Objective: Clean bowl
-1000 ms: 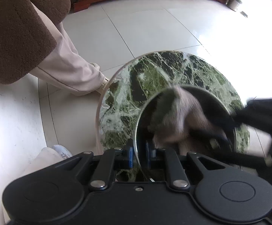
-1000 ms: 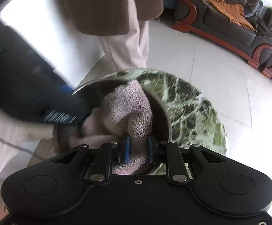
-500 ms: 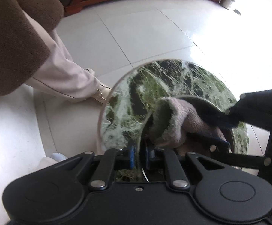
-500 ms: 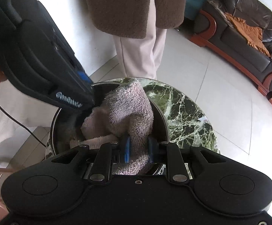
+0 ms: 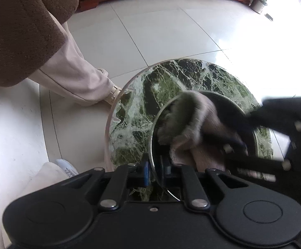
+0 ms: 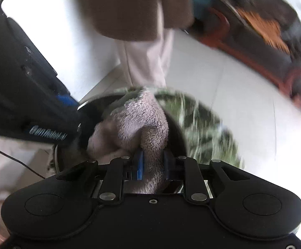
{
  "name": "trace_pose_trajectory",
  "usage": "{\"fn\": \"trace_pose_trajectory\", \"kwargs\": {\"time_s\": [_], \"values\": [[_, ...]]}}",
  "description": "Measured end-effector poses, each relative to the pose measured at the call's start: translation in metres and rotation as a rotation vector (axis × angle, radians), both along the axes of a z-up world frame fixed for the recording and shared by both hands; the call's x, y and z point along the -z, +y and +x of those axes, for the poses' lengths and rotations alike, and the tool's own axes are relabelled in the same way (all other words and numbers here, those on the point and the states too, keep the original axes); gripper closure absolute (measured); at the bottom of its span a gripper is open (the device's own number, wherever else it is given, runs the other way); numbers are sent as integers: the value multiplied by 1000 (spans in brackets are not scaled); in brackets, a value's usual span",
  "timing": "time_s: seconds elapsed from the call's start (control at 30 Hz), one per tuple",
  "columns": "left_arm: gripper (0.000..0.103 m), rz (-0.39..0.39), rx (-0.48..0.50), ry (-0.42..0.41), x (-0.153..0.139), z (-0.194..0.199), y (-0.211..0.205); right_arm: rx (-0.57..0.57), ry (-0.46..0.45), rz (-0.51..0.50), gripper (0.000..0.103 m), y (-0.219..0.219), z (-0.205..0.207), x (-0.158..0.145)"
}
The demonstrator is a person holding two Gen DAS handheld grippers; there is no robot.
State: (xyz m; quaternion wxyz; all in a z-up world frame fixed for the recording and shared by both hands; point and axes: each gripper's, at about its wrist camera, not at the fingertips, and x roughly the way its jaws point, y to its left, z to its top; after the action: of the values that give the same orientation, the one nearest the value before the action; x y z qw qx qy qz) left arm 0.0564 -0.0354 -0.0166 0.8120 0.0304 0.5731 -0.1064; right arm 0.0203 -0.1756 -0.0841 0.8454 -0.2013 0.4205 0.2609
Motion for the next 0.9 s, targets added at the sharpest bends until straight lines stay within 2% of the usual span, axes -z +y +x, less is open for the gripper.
{"fn": "trace_pose_trajectory", "kwargs": {"time_s": [0.1, 0.3, 0.43, 0.57, 0.7, 0.8, 0.9], "values": [[93, 2, 1, 4, 0, 1, 1, -7, 27, 32, 83, 3, -10, -1], [93, 4, -17, 9, -1, 0, 1, 1, -58, 12, 85, 10, 11, -10], [93, -4, -24, 10, 0, 2, 2, 18, -10, -3, 83, 4, -4, -1], [93, -1, -15, 14, -2, 3, 3, -7, 32, 38, 83, 12, -15, -3], [93, 3, -14, 17, -1, 3, 1, -1, -33, 20, 83, 20, -3, -8], [93, 0, -22, 17, 0, 3, 1, 24, -24, 29, 85, 15, 1, -11], [93, -5, -23, 18, 1, 5, 1, 20, 7, 17, 84, 13, -15, -9]]}}
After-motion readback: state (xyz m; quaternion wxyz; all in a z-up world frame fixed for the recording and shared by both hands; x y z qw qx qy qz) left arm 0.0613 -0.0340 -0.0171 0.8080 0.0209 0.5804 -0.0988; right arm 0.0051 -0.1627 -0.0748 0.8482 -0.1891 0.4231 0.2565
